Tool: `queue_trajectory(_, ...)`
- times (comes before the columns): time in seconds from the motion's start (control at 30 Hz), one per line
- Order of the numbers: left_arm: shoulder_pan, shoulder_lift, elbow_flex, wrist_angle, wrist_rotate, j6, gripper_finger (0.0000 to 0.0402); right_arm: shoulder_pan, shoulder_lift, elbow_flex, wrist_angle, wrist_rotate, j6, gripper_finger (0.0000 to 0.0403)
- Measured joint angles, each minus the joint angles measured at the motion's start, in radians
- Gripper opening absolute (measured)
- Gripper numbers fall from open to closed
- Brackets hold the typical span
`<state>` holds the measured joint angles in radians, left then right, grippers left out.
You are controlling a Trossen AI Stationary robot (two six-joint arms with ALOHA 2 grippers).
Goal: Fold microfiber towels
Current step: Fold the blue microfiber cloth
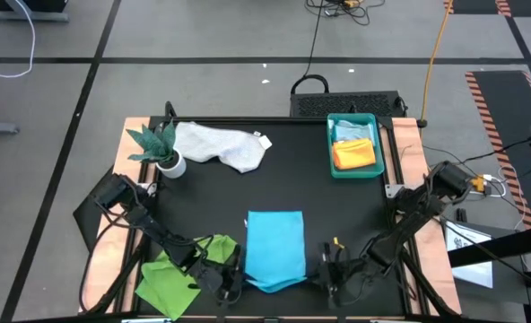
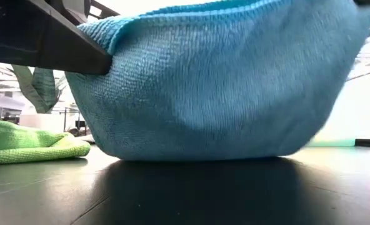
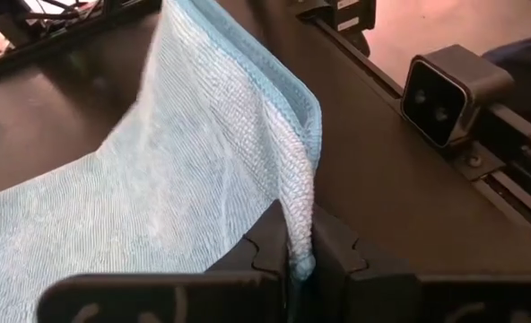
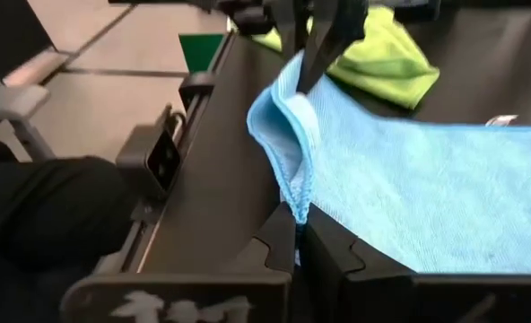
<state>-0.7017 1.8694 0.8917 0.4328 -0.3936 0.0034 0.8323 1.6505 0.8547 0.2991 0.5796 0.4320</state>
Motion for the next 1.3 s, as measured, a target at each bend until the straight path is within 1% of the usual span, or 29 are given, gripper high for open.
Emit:
queue_trajectory(0.23,0.001,0.0,0.0,-0.001,-0.001,-0.005,0.0007,0.0,-0.01,0.0,-0.009,-0.003,0.002,0.0001)
queue_trajectory(0.33,0.001,0.0,0.0,-0.001,-0.001,-0.007,0.0015,-0.006,-0.01,0.0,-0.019,-0.004,0.011,0.0001)
queue_trajectory(0.43,0.001,0.0,0.0,0.0,-0.001,-0.022,0.0022,-0.007,-0.01,0.0,-0.03,-0.005,0.056,0.0)
queue_trajectory(0.53,0.001,0.0,0.0,0.006,0.006,-0.054,0.0011,-0.007,-0.01,0.0,-0.058,-0.016,0.102,0.0)
queue_trajectory(0.63,0.001,0.0,0.0,0.012,0.036,-0.07,0.0008,-0.007,-0.01,0.0,-0.059,-0.055,0.095,0.0)
queue_trajectory(0.73,0.0,0.0,0.0,0.028,0.052,-0.073,0.0016,-0.007,-0.01,0.0,-0.057,-0.06,0.082,0.0)
queue_trajectory(0.83,0.001,0.0,0.0,0.028,0.052,-0.073,0.0011,-0.007,-0.01,0.0,-0.057,-0.06,0.08,0.0)
queue_trajectory(0.87,0.0,0.0,0.0,0.032,0.052,-0.076,0.0008,-0.007,-0.01,0.0,-0.057,-0.071,0.088,0.0)
queue_trajectory(0.93,-0.003,0.0,0.0,0.046,0.056,-0.101,0.0006,-0.007,-0.001,0.0,-0.042,-0.172,0.119,0.0)
queue_trajectory(1.0,-0.007,0.0,0.0,0.06,0.113,-0.128,0.001,0.0,0.035,0.0,0.012,-0.25,0.156,0.0)
queue_trajectory(1.07,-0.009,0.004,0.0,0.083,0.187,-0.154,0.0015,0.004,0.08,0.0,0.072,-0.302,0.173,0.0)
queue_trajectory(1.13,-0.011,0.008,0.0,0.094,0.23,-0.163,0.0017,0.002,0.117,0.001,0.132,-0.34,0.184,0.0)
queue_trajectory(1.23,-0.011,0.007,0.0,0.104,0.225,-0.16,0.0009,-0.008,0.137,0.0,0.14,-0.326,0.178,0.0)
queue_trajectory(1.3,-0.009,-0.007,-0.001,0.079,0.179,-0.173,0.0006,-0.012,0.13,0.0,0.121,-0.262,0.156,0.0)
